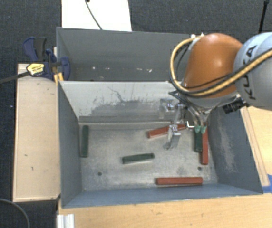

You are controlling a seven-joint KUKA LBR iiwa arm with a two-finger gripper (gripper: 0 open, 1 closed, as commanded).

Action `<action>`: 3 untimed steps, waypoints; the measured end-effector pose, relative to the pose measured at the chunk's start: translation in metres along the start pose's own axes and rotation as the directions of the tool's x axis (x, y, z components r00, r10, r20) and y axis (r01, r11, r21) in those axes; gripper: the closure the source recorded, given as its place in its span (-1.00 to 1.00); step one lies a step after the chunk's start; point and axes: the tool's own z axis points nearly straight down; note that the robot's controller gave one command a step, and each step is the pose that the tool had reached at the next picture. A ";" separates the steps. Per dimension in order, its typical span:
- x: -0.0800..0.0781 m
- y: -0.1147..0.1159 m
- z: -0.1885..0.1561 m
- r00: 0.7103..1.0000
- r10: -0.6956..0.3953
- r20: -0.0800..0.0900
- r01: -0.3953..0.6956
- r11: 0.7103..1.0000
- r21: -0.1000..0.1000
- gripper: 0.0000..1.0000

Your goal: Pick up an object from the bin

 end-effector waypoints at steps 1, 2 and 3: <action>0.032 0.029 0.133 0.995 0.096 -0.002 -0.096 0.995 0.000 -1.00; 0.029 0.028 0.129 0.995 0.101 0.007 -0.101 0.995 -0.001 1.00; 0.074 0.007 -0.013 1.000 0.020 0.013 -0.020 1.000 0.000 1.00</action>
Offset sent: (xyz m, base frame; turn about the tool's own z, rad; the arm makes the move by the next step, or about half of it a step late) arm -0.0308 0.0277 -0.1289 0.0991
